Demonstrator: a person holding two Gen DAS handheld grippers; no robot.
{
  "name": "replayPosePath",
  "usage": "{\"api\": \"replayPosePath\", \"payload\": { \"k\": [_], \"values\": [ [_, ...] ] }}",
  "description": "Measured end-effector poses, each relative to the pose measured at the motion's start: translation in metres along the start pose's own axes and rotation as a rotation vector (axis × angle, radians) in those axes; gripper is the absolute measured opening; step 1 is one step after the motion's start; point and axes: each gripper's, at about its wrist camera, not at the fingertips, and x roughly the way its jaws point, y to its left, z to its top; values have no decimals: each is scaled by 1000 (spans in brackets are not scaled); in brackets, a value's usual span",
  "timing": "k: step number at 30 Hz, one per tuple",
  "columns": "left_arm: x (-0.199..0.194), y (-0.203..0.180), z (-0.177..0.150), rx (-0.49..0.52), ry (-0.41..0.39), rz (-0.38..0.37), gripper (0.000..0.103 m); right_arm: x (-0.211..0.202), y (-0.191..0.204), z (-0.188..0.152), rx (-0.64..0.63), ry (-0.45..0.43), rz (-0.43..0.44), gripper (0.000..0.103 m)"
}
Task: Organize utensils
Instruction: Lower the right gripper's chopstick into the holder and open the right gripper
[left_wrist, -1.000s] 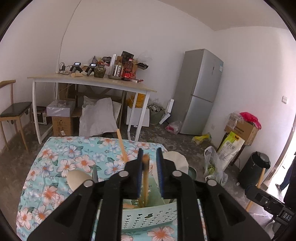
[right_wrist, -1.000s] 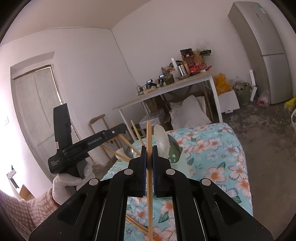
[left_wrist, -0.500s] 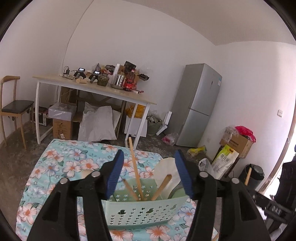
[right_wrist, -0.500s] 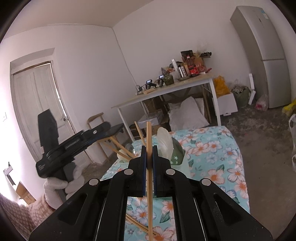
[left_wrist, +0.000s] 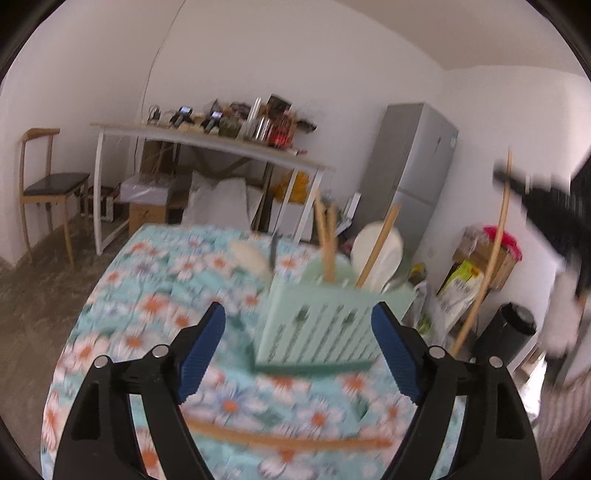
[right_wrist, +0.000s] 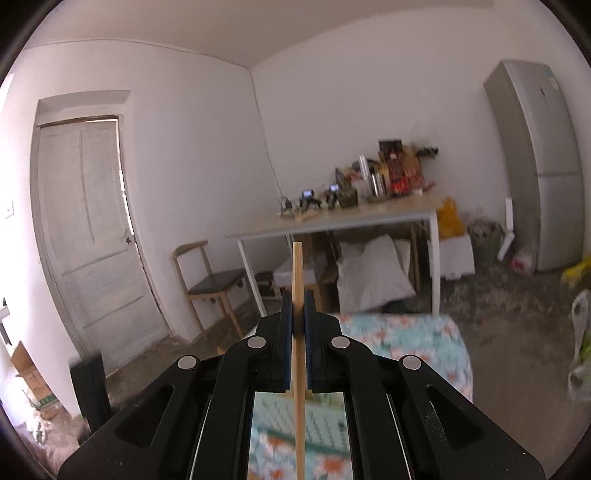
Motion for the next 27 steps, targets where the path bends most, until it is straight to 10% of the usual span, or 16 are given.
{"api": "replayPosePath", "payload": {
  "k": [14,27],
  "values": [
    [6,26,-34,-21,47,20,79,78,11,49,-119,-95,15,4],
    [14,41,-37,-41,53,34,79,133,-3,-22,-146,122,-41,4]
  ]
}}
